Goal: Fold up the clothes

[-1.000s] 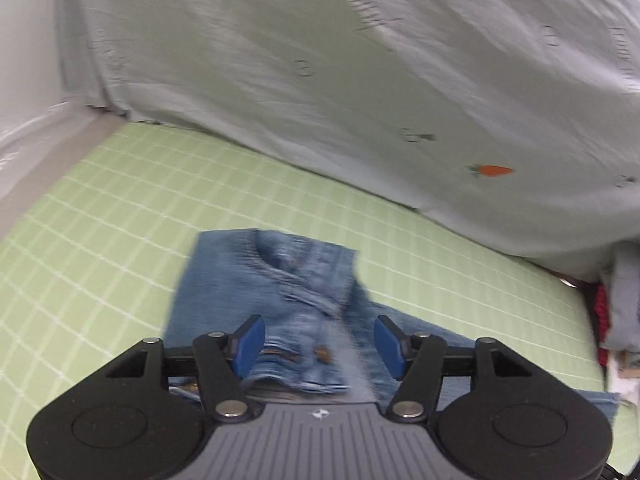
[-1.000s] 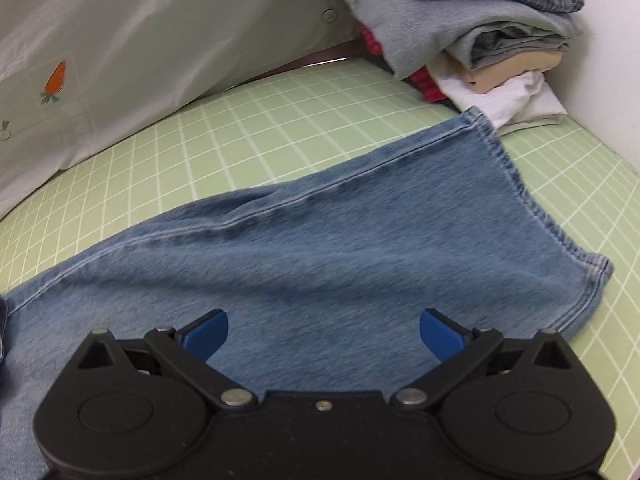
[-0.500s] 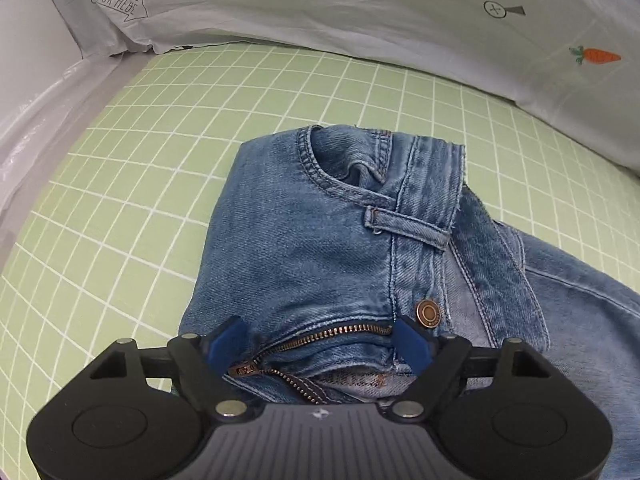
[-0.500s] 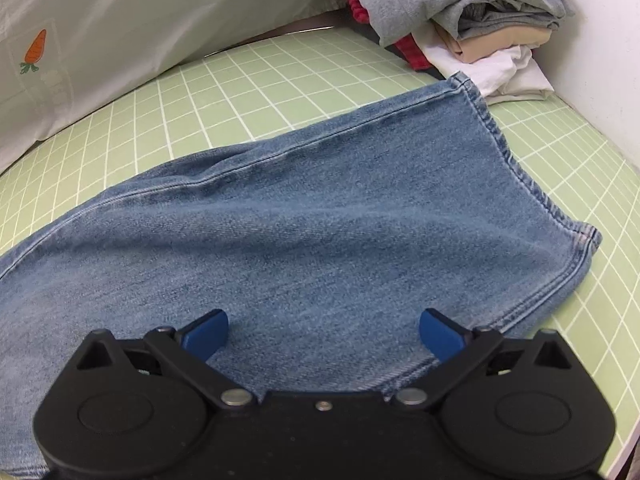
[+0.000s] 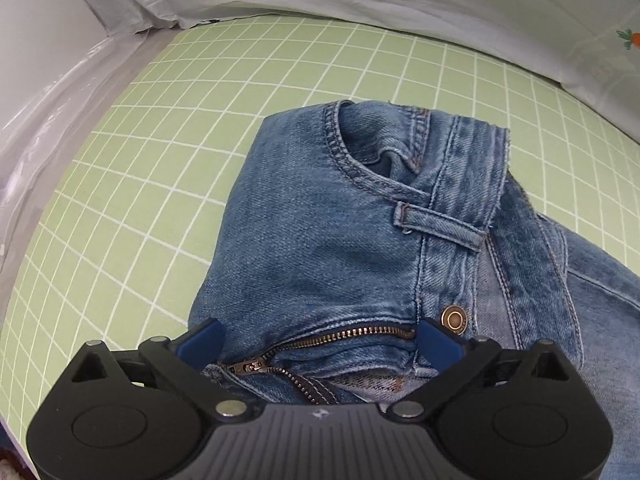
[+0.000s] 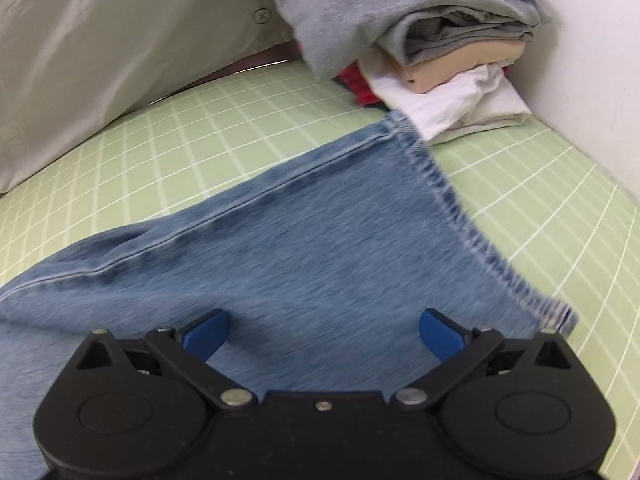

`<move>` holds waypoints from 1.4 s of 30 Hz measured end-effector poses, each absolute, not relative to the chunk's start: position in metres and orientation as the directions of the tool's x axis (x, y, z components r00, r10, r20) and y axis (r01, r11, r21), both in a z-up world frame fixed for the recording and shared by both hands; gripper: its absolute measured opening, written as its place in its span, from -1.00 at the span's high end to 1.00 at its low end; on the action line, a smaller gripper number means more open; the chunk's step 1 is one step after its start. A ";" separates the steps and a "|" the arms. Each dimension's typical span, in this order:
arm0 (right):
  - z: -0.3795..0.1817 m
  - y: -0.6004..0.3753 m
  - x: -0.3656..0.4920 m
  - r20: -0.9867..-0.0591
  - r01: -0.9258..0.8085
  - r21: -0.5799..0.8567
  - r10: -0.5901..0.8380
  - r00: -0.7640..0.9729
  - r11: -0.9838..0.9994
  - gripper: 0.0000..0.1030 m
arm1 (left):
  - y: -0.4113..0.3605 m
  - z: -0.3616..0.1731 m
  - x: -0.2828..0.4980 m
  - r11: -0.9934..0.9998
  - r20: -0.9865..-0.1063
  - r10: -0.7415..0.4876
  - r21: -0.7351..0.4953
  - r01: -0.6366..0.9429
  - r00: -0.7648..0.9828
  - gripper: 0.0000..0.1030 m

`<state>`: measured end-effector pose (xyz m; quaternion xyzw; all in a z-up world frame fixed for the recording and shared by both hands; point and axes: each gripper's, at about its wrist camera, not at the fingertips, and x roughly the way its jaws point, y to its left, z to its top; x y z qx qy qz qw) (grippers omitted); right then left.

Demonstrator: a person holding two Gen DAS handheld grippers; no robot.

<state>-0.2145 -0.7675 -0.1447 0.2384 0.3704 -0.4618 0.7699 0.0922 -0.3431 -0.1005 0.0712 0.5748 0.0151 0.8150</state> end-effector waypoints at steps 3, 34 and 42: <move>-0.149 -0.786 -0.229 -0.780 0.894 0.017 -0.553 0.291 0.448 -1.00 | -0.347 -0.101 0.094 0.986 -0.935 0.130 0.157 0.056 0.329 -0.99; -0.160 -0.815 -0.247 -0.728 0.838 0.048 -0.556 0.401 0.543 -0.15 | -0.368 -0.089 0.092 0.967 -0.920 0.186 0.233 0.102 0.344 -0.99; -0.139 -0.800 -0.232 -0.751 0.843 0.064 -0.531 0.394 0.535 0.68 | -0.357 -0.050 0.059 0.986 -0.905 -0.068 0.004 0.168 0.420 -0.99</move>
